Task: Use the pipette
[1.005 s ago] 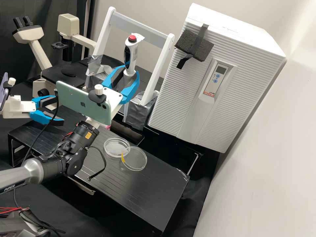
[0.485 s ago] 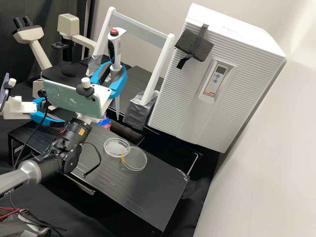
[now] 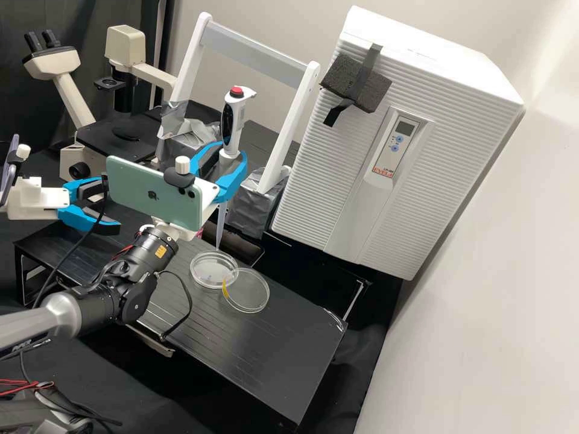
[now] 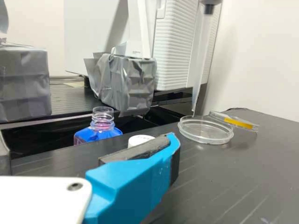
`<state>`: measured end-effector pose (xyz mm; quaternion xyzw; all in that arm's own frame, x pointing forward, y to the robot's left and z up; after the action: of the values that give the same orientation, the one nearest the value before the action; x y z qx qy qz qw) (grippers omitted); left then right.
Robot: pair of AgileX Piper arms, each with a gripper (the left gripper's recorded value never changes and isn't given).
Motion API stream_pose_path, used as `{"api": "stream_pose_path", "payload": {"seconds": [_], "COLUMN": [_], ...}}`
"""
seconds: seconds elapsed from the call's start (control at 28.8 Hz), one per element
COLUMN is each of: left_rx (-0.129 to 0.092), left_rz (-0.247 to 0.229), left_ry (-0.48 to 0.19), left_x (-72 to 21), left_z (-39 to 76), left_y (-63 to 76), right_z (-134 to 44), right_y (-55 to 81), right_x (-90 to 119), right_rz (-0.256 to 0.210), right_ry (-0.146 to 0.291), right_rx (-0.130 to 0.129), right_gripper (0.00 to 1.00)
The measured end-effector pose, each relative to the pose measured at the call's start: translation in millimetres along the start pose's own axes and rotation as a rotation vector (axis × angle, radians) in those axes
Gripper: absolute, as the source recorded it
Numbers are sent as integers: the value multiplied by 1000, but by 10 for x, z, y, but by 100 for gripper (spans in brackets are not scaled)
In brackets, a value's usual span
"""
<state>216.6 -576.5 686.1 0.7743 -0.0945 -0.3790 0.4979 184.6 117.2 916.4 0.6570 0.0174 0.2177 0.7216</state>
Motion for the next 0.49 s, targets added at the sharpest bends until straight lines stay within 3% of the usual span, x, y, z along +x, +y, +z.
{"api": "stream_pose_path", "payload": {"seconds": [0.1,0.49], "left_rx": [0,0], "left_rz": [-1,-2], "left_ry": [-4,-6], "left_x": [1,1], "left_z": [11,17], "left_y": [-4,-6], "right_z": [14,74], "right_y": [-13,-18], "right_x": [-3,-29], "right_rz": [-5,-8], "right_ry": [-5,-36], "right_rx": [28,13], "right_gripper": [0,0]}}
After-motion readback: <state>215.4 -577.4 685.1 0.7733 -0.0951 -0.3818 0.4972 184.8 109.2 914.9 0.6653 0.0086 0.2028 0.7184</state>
